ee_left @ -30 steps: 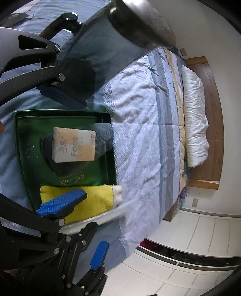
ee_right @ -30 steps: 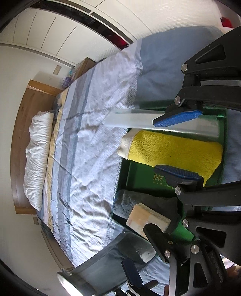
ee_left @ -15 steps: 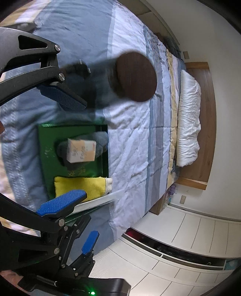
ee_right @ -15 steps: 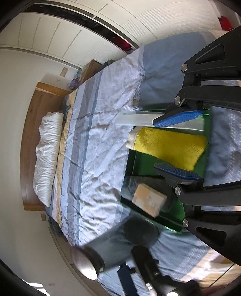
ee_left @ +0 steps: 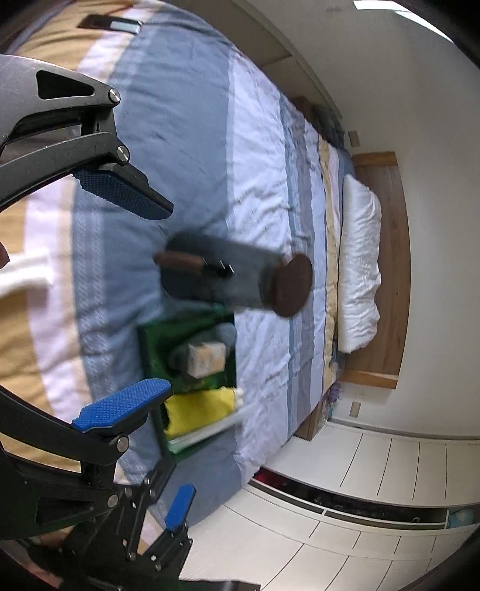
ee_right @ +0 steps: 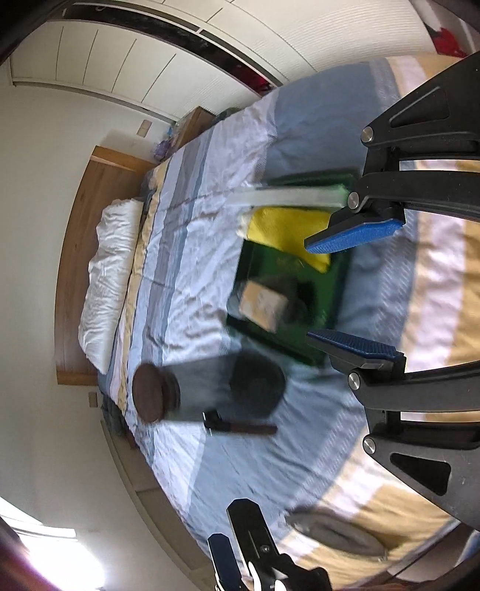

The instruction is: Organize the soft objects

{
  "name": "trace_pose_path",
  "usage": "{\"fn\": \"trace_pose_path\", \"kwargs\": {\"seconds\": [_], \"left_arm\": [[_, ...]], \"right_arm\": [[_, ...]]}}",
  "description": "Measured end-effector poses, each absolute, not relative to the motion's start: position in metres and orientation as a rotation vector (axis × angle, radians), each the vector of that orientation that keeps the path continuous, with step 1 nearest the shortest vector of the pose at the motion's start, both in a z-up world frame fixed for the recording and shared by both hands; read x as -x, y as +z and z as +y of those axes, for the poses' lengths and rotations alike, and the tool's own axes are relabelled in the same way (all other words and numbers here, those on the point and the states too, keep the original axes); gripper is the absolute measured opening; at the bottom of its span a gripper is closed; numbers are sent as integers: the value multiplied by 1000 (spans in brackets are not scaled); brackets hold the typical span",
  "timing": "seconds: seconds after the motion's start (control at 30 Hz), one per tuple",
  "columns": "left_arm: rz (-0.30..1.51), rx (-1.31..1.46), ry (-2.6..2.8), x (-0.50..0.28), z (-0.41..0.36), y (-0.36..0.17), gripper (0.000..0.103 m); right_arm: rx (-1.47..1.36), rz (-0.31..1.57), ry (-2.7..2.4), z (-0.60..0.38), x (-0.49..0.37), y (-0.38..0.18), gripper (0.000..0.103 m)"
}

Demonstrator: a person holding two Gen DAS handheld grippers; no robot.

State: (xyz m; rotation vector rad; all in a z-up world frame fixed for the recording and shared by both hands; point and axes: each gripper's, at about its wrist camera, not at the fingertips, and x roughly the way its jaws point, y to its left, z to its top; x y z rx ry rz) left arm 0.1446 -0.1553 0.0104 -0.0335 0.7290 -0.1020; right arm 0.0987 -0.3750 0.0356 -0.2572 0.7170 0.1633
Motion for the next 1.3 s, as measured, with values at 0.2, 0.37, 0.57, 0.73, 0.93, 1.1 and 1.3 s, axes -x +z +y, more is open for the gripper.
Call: {"fn": "trace_pose_path", "kwargs": {"seconds": [0.2, 0.37, 0.57, 0.73, 0.93, 1.1, 1.3], "left_arm": [[727, 18, -33, -106, -112, 1, 84], [729, 18, 27, -80, -73, -12, 84], [740, 42, 73, -57, -33, -27, 88], [758, 68, 122, -43, 0, -43, 90], [798, 76, 173, -29, 29, -72, 90], [853, 88, 191, -25, 41, -104, 90], [937, 76, 199, -41, 45, -141, 90]], "right_arm": [[251, 708, 182, -348, -43, 42, 45], [243, 703, 212, -323, -7, 41, 49], [230, 715, 251, -290, 20, 32, 50], [209, 733, 275, -269, 30, 19, 51], [182, 768, 303, -253, 33, -4, 57], [154, 826, 297, -241, 26, -36, 60], [128, 912, 278, -225, 1, -75, 61]]}}
